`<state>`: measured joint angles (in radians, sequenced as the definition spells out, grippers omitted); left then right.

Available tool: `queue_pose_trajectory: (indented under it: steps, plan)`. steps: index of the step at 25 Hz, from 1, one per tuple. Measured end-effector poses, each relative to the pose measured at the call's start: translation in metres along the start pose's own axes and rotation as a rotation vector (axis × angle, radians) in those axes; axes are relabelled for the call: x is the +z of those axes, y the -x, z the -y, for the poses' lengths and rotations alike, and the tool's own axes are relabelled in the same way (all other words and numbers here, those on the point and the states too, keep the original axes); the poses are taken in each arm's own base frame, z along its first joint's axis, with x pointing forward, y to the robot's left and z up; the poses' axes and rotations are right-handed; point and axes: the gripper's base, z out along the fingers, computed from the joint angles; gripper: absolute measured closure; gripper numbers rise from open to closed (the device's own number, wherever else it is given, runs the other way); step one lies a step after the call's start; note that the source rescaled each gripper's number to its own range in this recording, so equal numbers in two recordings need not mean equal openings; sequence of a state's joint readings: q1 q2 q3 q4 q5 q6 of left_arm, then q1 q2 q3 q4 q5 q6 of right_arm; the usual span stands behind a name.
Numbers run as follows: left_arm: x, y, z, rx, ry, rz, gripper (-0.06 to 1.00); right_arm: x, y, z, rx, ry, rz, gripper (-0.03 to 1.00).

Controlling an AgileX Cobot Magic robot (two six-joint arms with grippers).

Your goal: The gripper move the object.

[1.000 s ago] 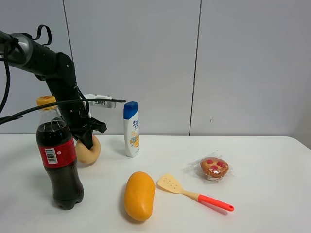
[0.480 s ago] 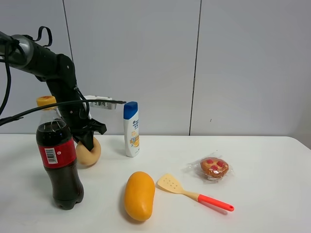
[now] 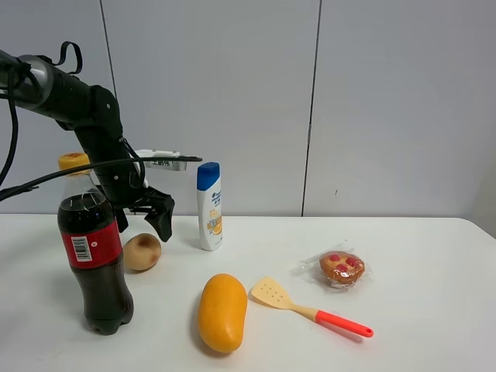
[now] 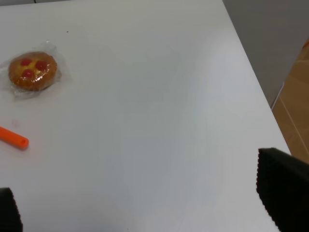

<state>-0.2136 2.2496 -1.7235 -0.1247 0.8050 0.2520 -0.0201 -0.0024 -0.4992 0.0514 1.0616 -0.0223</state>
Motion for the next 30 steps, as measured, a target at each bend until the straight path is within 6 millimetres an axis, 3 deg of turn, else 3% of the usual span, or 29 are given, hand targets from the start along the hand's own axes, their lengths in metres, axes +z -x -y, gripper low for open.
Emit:
queue_pose_trajectory:
  steps: [5,14,16,24,27,30]
  plan:
    - [0.0,0.0,0.0,-0.005,-0.005,0.001,-0.05,0.0,0.0,0.0,0.0,0.0,0.0,-0.03]
    - [0.0,0.0,0.001,-0.006,-0.006,-0.003,-0.05,0.0,0.0,0.0,0.0,0.0,0.0,-0.03]
    - [-0.009,0.0,0.001,-0.007,-0.008,-0.005,-0.05,0.0,0.0,0.0,0.0,0.0,0.0,-0.03]
    - [-0.075,0.014,0.005,0.008,0.014,0.133,-0.05,0.0,0.0,0.0,0.0,0.0,0.0,-0.03]
    - [-0.111,0.017,0.009,0.004,0.011,0.204,-0.05,0.0,0.0,0.0,0.0,0.0,0.0,-0.03]
    - [-0.16,0.017,0.014,0.012,0.024,0.307,-0.05,0.0,0.0,0.0,0.0,0.0,0.0,-0.03]
